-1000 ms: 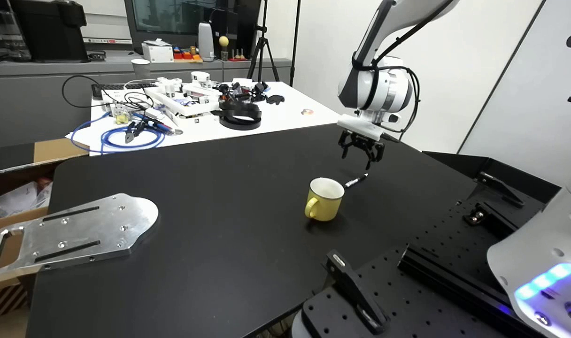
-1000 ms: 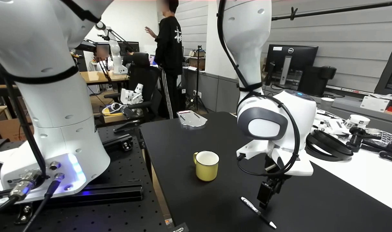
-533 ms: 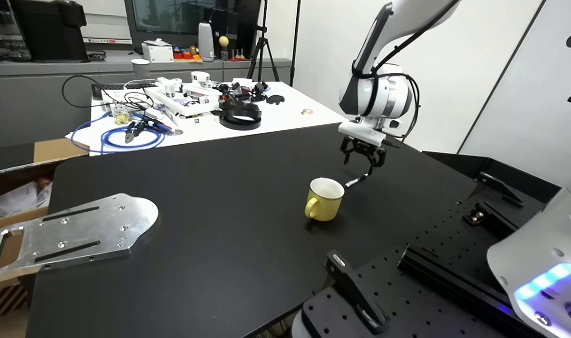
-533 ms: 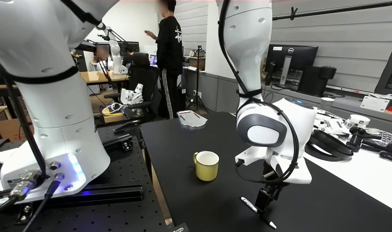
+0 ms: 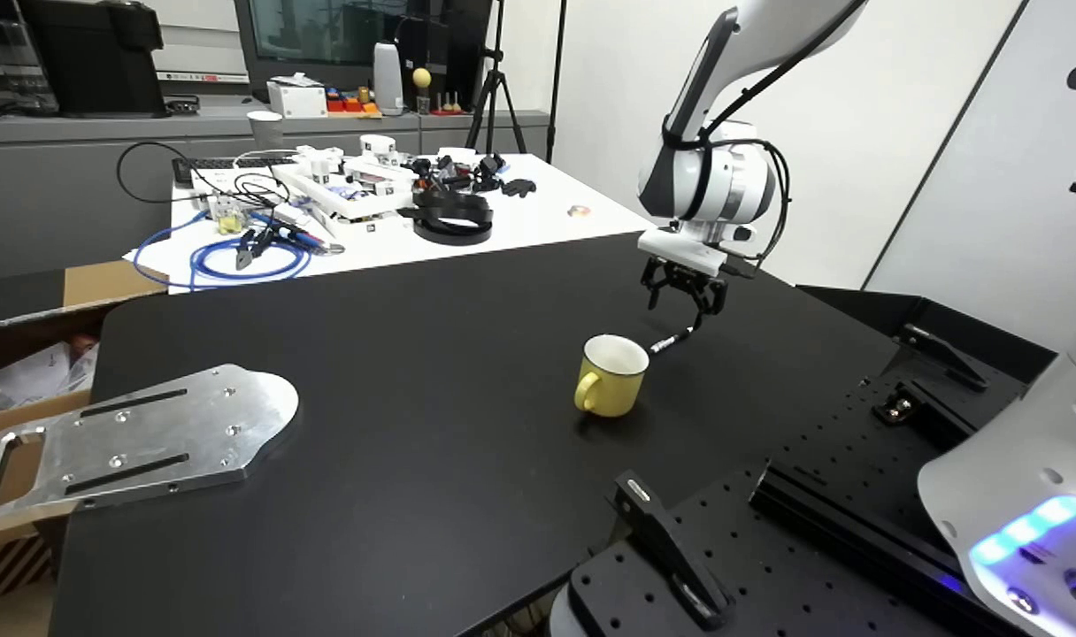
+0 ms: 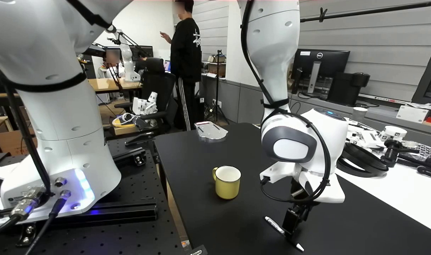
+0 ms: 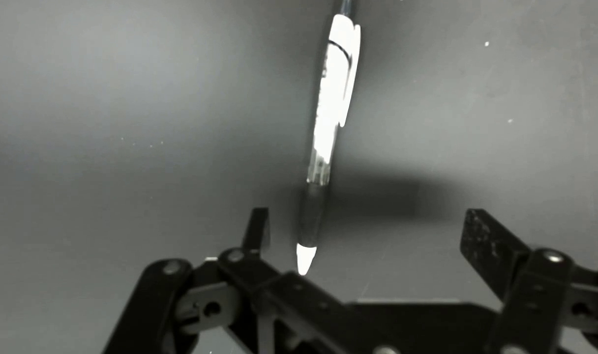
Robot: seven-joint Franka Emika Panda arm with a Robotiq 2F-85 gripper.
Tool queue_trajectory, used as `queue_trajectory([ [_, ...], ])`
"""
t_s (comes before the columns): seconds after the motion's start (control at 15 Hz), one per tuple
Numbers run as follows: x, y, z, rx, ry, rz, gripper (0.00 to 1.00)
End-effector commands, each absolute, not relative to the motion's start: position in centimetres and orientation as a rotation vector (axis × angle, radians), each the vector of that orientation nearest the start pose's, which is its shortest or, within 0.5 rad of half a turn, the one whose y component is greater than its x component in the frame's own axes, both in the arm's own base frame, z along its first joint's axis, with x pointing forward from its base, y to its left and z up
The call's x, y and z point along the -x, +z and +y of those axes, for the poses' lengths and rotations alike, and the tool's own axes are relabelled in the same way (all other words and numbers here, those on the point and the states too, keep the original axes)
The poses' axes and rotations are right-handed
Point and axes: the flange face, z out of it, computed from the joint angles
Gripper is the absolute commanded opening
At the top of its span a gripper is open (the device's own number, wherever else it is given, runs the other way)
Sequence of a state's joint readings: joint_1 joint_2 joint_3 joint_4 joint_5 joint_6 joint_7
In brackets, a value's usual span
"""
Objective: Put the pen in the mug
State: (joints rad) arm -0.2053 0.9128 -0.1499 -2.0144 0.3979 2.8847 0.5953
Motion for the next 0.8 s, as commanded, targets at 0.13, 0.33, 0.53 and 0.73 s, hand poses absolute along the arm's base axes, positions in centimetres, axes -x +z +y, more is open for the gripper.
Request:
queue_trajectory([
  [0.13, -50.15, 0.02, -22.08, 2.549, 0.015, 1.895, 1.00],
  [0.33, -50.17, 0.02, -22.05, 2.552, 0.015, 1.894, 1.00],
  [0.53, -50.13, -0.20, -22.10, 2.552, 0.001, 1.895, 1.00],
  [0.73, -49.97, -0.79, -22.22, 2.552, -0.008, 1.899, 1.00],
])
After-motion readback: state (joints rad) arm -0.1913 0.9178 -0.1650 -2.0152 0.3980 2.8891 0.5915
